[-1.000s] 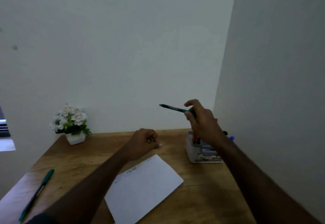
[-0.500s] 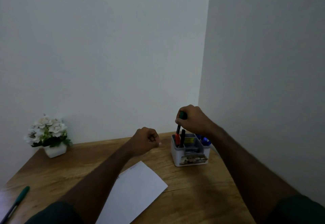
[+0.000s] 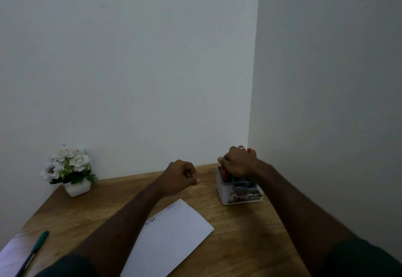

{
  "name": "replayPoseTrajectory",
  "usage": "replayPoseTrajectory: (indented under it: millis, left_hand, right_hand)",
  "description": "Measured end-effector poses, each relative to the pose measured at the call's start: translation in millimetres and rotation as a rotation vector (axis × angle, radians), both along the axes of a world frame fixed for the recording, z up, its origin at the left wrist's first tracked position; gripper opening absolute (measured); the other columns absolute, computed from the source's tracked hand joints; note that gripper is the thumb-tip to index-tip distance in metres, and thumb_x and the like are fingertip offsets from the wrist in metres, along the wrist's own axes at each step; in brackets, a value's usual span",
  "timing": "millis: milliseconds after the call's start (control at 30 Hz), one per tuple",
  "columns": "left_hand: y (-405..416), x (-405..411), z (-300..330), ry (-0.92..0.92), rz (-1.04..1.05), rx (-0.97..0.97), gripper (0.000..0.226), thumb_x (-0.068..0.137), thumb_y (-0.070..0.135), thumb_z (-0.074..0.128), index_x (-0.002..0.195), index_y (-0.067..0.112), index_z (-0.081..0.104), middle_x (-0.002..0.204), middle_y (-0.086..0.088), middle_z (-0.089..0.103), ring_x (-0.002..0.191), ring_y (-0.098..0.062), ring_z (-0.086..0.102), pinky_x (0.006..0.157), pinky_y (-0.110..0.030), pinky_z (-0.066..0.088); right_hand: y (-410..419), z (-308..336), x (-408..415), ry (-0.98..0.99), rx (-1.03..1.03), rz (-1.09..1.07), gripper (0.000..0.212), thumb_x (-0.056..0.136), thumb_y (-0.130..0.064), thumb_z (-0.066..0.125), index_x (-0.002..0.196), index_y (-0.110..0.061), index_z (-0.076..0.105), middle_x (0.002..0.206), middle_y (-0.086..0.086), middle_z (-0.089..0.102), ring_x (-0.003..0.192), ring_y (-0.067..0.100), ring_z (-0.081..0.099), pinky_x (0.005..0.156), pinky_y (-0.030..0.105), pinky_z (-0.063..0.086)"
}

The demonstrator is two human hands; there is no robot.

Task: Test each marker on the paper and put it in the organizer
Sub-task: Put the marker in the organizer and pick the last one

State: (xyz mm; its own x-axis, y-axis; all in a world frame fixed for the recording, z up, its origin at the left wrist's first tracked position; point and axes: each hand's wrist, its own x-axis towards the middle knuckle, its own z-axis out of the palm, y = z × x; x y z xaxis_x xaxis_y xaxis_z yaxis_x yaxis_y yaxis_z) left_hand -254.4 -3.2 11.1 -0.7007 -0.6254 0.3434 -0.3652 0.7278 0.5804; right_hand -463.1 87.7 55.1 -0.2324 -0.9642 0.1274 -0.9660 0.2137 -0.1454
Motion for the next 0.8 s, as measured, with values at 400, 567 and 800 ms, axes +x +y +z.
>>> replayPoseTrajectory:
  millis: [400,567,800]
  left_hand:
    - [4.3,98.1,5.7,0.024,0.139,0.009,0.012,0.08,0.022,0.078,0.075,0.015,0.07,0.071,0.004,0.07,0.064,-0.004,0.061,0.063,-0.018,0.047]
    - [8.9,199.5,-4.5,0.017,0.279,0.0,0.016,0.08,0.02,0.076,0.07,0.012,0.066,0.063,0.008,0.062,0.059,-0.003,0.055,0.058,-0.021,0.042]
    - [16.2,338.0,-35.9,-0.026,0.616,0.065,0.013,0.081,0.008,0.071,0.072,0.016,0.068,0.07,0.005,0.067,0.065,-0.005,0.06,0.064,-0.024,0.049]
  right_hand:
    - [-15.9,-5.8,103.5,-0.138,-0.385,0.314,0.029,0.1,-0.037,0.048,0.095,-0.021,0.072,0.1,-0.001,0.061,0.103,0.021,0.053,0.091,0.043,0.038]
    - [-34.8,-40.1,202.0,-0.257,-0.272,0.53,0.019,0.095,-0.029,0.055,0.097,-0.018,0.07,0.093,-0.002,0.068,0.086,0.016,0.062,0.082,0.035,0.051]
    - [-49.4,-78.5,333.4,-0.347,-0.127,0.618,0.023,0.096,-0.025,0.053,0.101,-0.01,0.069,0.104,0.01,0.07,0.097,0.024,0.064,0.078,0.028,0.044]
